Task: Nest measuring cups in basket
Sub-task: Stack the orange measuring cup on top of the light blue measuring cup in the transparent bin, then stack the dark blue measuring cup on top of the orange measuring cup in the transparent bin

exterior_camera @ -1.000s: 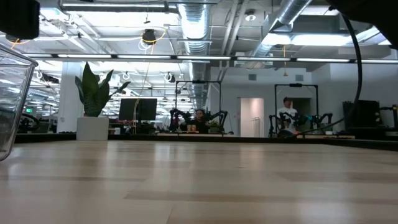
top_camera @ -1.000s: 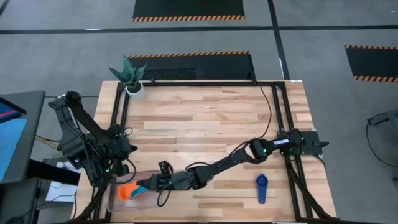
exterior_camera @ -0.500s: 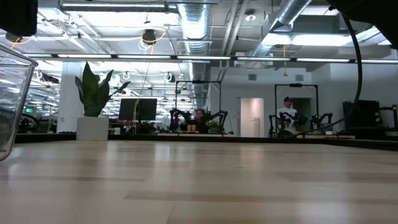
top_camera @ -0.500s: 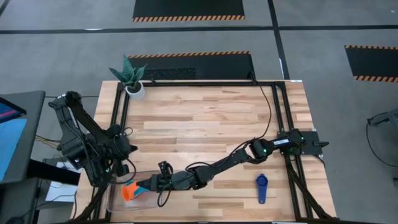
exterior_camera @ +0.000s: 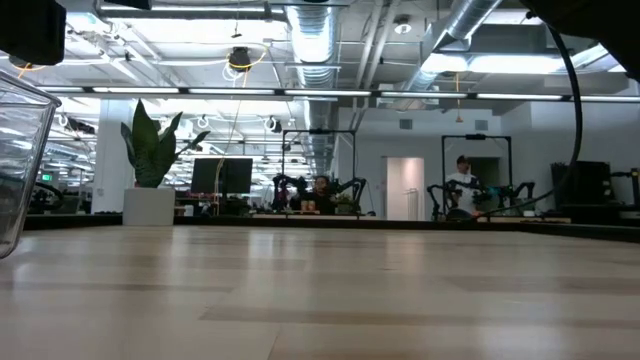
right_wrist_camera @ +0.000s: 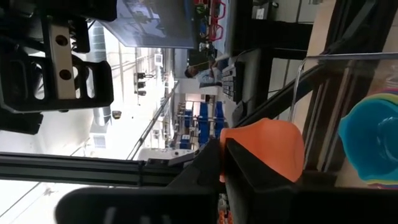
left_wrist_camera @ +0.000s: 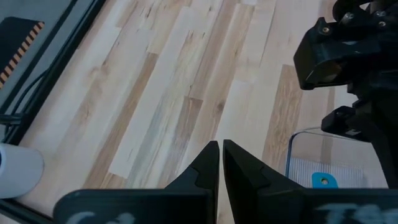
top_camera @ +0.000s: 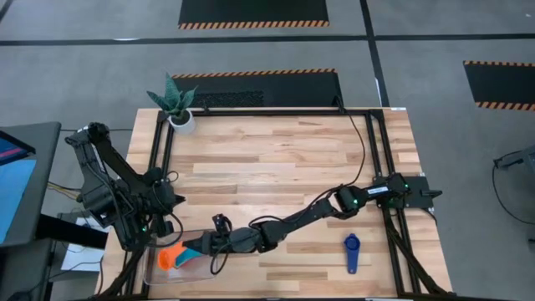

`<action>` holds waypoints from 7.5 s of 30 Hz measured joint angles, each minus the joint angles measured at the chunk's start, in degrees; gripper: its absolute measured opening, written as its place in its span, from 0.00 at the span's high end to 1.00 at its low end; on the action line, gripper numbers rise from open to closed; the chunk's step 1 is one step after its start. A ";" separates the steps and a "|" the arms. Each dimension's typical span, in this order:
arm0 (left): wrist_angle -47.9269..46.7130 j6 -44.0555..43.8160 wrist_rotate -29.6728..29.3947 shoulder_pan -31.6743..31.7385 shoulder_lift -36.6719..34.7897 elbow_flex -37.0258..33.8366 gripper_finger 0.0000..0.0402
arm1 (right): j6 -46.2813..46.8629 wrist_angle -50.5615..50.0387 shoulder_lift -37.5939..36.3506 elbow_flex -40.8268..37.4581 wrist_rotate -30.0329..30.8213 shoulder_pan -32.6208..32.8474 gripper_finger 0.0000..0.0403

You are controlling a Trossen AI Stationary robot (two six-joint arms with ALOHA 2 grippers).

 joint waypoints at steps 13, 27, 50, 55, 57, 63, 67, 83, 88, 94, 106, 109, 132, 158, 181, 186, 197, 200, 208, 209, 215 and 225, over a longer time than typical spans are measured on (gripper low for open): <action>0.00 0.83 0.00 0.00 0.00 0.00 0.97 | 1.43 0.04 0.00 0.00 -0.10 -0.74 0.80; 0.02 2.54 -0.07 0.00 -0.02 0.00 0.97 | -2.98 0.09 -0.05 2.64 -2.02 -0.74 0.75; 0.00 0.91 3.45 0.02 -0.02 0.00 0.97 | -17.80 23.01 -1.04 2.99 -19.63 -1.31 0.75; 0.02 -0.62 5.01 0.02 -0.02 0.00 0.97 | -29.16 29.23 -1.59 2.93 -20.93 0.81 0.75; 0.00 -1.22 5.01 0.02 -0.02 0.00 0.97 | -36.31 32.34 -1.56 2.91 -21.11 1.99 0.75; 0.01 -3.53 5.03 0.02 -0.02 0.00 0.97 | -47.33 38.58 -1.72 2.90 -26.33 3.43 0.75; 0.02 -5.50 4.98 0.02 -0.02 0.00 0.97 | -47.31 35.00 -3.86 2.80 -33.28 2.66 0.76; 1.34 -10.16 4.36 0.02 -0.02 0.00 0.97 | -67.01 -52.77 -29.60 2.81 -19.61 -1.66 0.86; 1.02 -8.38 -0.44 0.02 -0.02 -0.02 0.97 | -66.48 -79.86 -40.28 2.97 5.74 1.97 0.86; 1.01 -8.22 -7.00 0.04 -0.02 0.00 0.97 | -45.93 -114.54 -44.91 2.95 19.20 5.51 0.86; 1.29 -11.56 -9.26 2.68 0.70 -0.02 0.97 | -36.35 -114.44 -53.20 -29.96 16.14 2.40 0.86; 1.11 -11.50 -9.11 4.01 1.69 -0.02 0.97 | -27.85 -116.73 -58.14 -41.99 12.50 1.73 0.86; 3.77 -6.43 -5.51 11.30 12.30 -0.02 0.97 | -4.88 -77.98 -73.83 -81.48 -15.27 17.36 0.80; 7.91 -3.85 -5.55 11.30 12.31 -0.02 0.97 | 23.21 -68.29 -58.15 -81.52 -15.50 30.62 0.50; 8.08 0.46 2.59 10.68 12.26 -0.02 0.97 | -12.27 -34.15 -53.98 -67.46 10.90 7.85 0.98; 5.44 -2.11 4.88 7.46 12.25 -0.02 0.97 | -30.82 -28.49 -50.47 -57.08 6.13 1.64 0.99; -0.23 -23.49 3.03 -5.38 11.51 -0.72 0.97 | -56.27 -44.01 -25.85 -15.50 -5.42 -3.93 0.99; -0.05 -26.15 6.15 -6.57 11.43 -0.72 0.99 | -61.08 -44.15 -20.12 -6.02 -5.96 -4.13 0.99; 0.06 -29.65 10.40 -9.21 11.43 -0.70 1.00 | -66.56 -41.26 -10.67 4.12 -8.75 -4.04 0.99; 0.01 -29.66 10.42 -9.55 11.43 -0.56 1.00 | -64.86 -41.50 -10.16 4.22 -8.76 -4.02 0.99; 0.75 -27.07 7.28 -10.78 11.45 1.67 1.00 | -60.81 -42.77 -9.84 4.26 -8.67 -4.42 0.99; 11.11 -20.13 4.41 -7.53 11.45 2.75 0.89 | -59.70 -41.42 -9.94 4.33 -5.44 -6.46 0.99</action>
